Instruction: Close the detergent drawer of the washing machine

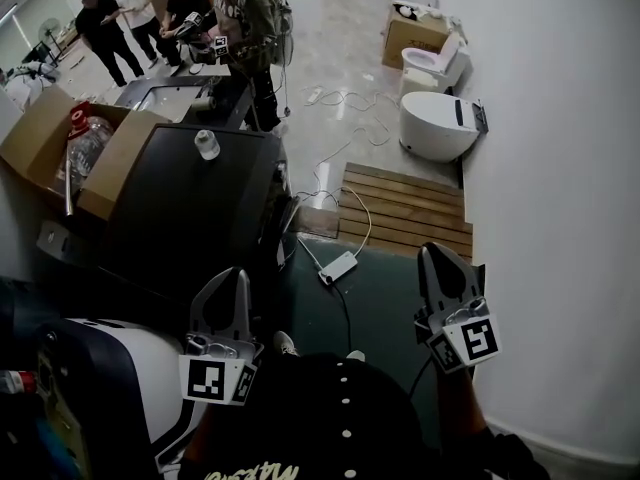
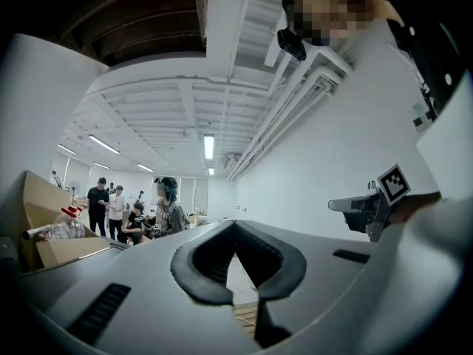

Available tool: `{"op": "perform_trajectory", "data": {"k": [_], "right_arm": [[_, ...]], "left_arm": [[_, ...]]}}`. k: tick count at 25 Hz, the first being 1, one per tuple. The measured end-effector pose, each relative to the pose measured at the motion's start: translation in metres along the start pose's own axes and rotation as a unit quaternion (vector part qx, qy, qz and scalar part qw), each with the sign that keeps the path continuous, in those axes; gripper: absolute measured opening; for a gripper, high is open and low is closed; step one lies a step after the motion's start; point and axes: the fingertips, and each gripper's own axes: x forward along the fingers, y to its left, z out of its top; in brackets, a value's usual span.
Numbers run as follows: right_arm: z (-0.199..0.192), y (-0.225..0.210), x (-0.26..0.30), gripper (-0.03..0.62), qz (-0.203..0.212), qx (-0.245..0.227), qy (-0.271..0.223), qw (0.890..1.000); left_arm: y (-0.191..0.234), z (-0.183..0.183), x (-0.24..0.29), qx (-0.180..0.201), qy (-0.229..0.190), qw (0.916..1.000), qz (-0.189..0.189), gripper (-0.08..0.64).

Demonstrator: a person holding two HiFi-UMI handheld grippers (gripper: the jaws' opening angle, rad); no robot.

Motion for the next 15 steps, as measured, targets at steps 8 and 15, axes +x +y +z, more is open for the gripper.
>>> {"op": "perform_trajectory", "data": {"k": [8, 15], "right_arm": [[-0.010, -0.018, -0.014, 0.037, -0.039, -0.001, -0.008, 0.999], [-0.005, -0.012, -0.016, 0.032, -0.023, 0.005, -0.027, 0.999]], "left_arm": [[-0.001, 0.000, -0.001, 0.014, -0.002, 0.9999, 0.001, 0.015], [-0.004, 0.001, -0.003, 0.016, -0.008, 0.9998, -0.002, 0.015]]}}
